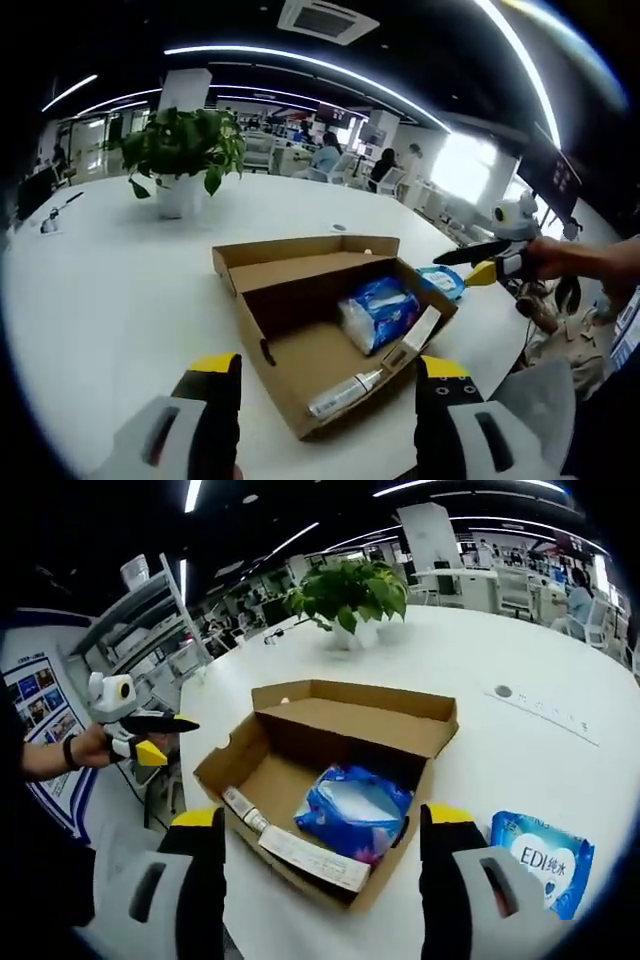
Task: Operate the shoe box by opening the lid, removing the specified soft item, and placing it in the target area until the item is outside and the box remains undamaged.
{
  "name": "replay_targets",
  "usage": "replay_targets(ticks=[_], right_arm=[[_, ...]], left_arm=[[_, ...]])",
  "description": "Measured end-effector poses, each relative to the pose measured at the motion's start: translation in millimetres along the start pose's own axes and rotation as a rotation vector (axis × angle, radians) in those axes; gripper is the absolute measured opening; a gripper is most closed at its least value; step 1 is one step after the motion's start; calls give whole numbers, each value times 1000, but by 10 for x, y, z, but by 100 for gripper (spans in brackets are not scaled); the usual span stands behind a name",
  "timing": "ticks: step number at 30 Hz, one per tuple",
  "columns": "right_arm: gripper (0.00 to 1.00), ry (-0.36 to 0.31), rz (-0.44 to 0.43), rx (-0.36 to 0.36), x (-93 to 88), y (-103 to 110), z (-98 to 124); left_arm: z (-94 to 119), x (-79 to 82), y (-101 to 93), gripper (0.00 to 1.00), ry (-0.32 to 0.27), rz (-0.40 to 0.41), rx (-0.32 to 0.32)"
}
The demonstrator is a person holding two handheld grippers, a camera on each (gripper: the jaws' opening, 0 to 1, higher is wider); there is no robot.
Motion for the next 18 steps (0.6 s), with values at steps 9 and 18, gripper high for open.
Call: replay_targets(ticks=[9, 18], right_arm=[[75, 76, 99, 5, 188, 14, -266], [76, 253, 285, -12, 191, -69, -530]], left_arm=[[-6, 87, 14, 72, -4, -9, -4], [12, 72, 72, 72, -9, 15, 8]])
Point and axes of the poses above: the point that each gripper's makers call its tool centre point, and the gripper's own axes: z roughly backward along the fingers, y roughly to its left, x roughly out of its top, the point moved 8 cm from there along z, roughly backward along the fingers
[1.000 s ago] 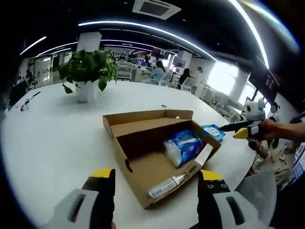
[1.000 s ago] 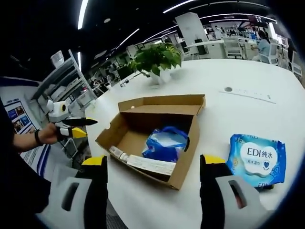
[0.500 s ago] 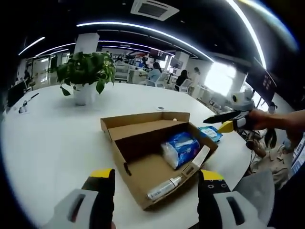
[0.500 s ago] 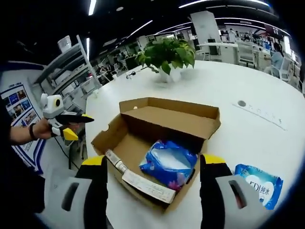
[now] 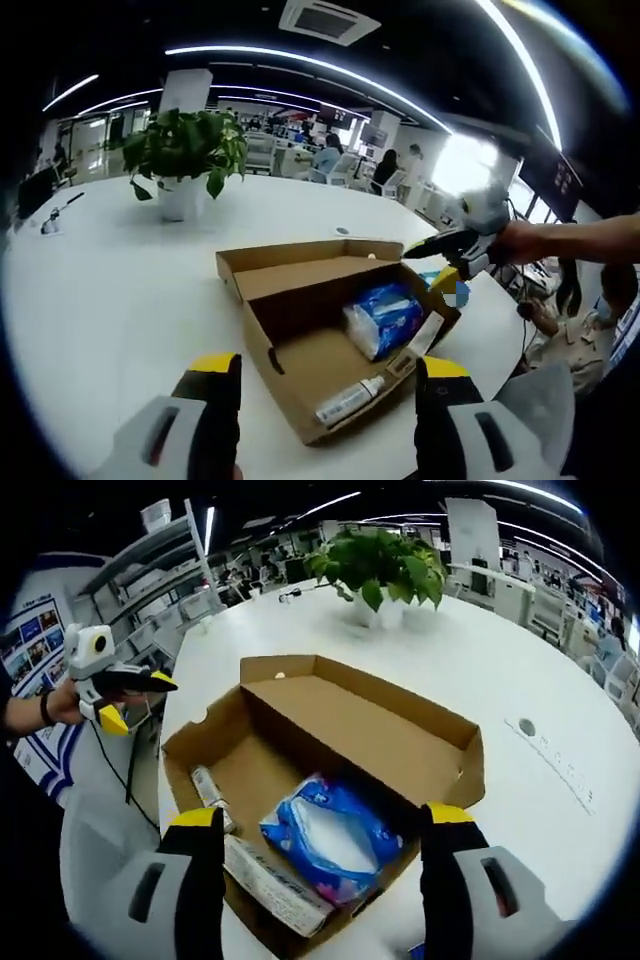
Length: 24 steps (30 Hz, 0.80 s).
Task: Operate the shoe box by opening the lid, removing the specified soft item, and placing it in the target area until the item is outside and the box remains undamaged.
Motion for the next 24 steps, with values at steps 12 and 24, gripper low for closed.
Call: replay_targets(ticks=[12, 24], right_arm=[[79, 194, 243, -5, -33, -172, -313], [80, 216, 332, -2, -11, -134, -391]], left_arm=[[43, -4, 21, 72, -2, 7, 10], [66, 16, 51, 72, -11, 14, 21]])
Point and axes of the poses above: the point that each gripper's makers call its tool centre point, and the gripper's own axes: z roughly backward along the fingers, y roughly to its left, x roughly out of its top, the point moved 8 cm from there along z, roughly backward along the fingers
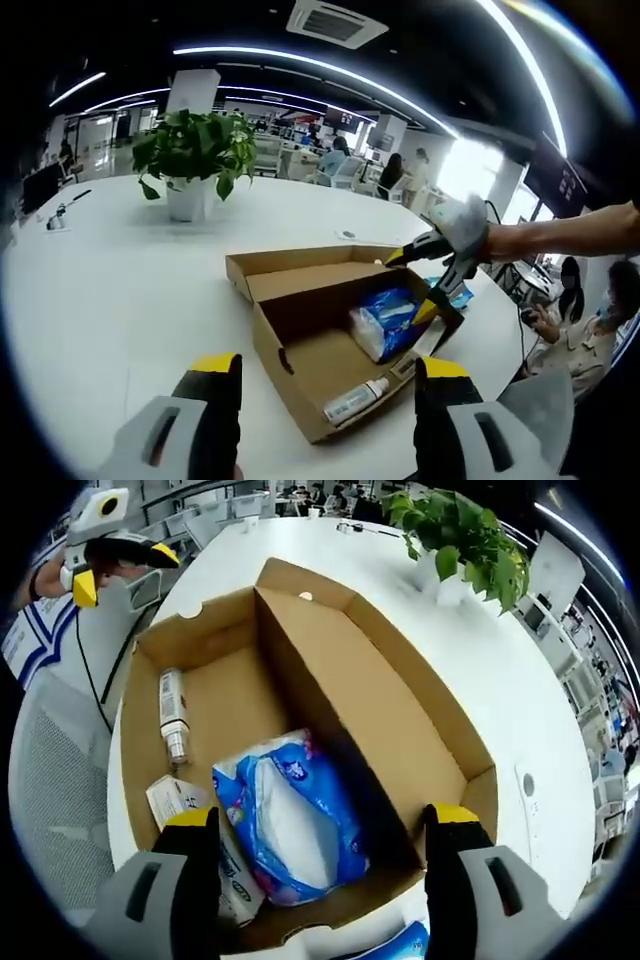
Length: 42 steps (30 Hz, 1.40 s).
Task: Operate the shoe box by opening the lid, removing the specified soft item, and placing it in the target area until the item is outside and the box remains undamaged.
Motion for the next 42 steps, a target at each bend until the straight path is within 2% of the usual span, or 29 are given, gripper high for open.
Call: replay_targets(ticks=[8, 17, 22, 24, 32, 42], right_arm=[[79, 6, 30, -11, -17, -4, -2], [72, -16, 58, -17, 26, 82, 59], [72, 5, 171, -15, 7, 140, 52], [73, 9, 186, -10, 1, 154, 40], [66, -6, 180, -23, 17, 115, 38], [64, -24, 175, -12, 62, 208, 58]], left_arm=[[20, -3, 17, 72, -2, 1, 6], [27, 25, 50, 72, -7, 2, 11], [23, 47, 56, 72, -13, 2, 8], [17, 47, 68, 72, -12, 0, 8], [-17, 41, 81, 72, -12, 11, 3], [-37, 54, 85, 72, -8, 6, -5]])
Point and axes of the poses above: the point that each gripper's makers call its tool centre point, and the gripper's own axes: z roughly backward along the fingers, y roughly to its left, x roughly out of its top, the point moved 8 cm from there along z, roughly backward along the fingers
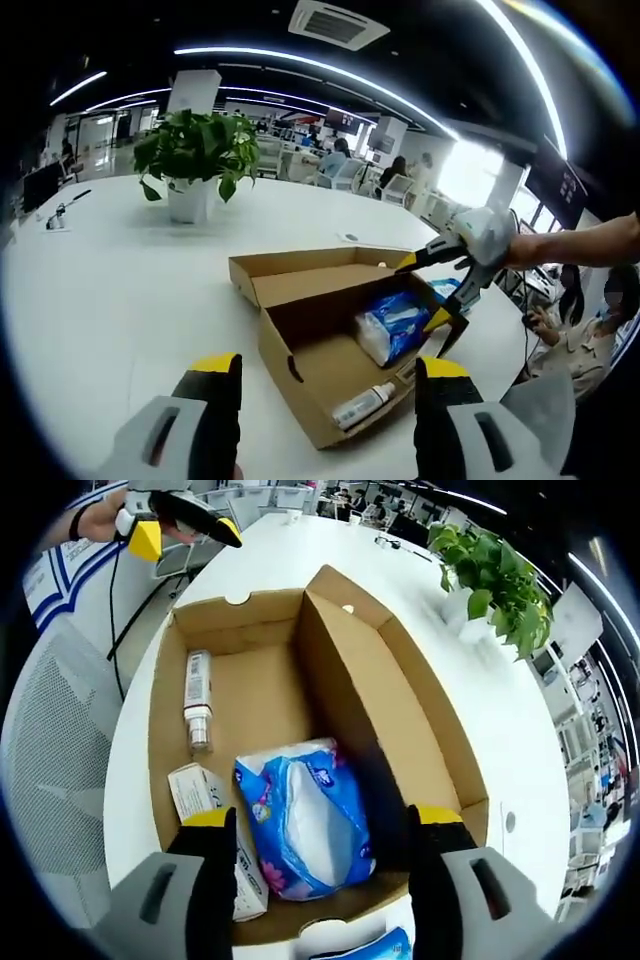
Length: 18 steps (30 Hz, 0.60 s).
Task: Operate the shoe box by opening the lid, removing the specified soft item, and placing it in the target area until the item is outside and the box remains undamaged.
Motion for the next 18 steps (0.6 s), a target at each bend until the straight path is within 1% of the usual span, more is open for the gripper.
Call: replay_targets(ticks=[2, 4, 6, 10, 13, 15, 18], right_arm=[[60, -3, 12, 11, 21, 70, 7], [62, 13, 31, 18, 18, 108, -14], [62, 26, 35, 24, -3, 94, -67], [64, 32, 14, 41, -7, 66, -147], [59, 63, 15, 50, -52, 20, -236], [59, 84, 8, 69, -78, 21, -281], [56, 97, -2, 78, -101, -4, -357]], left_arm=[[-1, -1, 3, 72, -1, 1, 0], [-9, -7, 5, 72, 0, 3, -1], [-20, -15, 8, 72, 2, 6, -2], [-24, -22, -4, 72, 5, 8, -7], [-25, -35, -9, 72, 9, 10, -8], [-22, -44, -8, 72, 11, 11, -10], [-13, -54, -12, 72, 14, 10, -11]])
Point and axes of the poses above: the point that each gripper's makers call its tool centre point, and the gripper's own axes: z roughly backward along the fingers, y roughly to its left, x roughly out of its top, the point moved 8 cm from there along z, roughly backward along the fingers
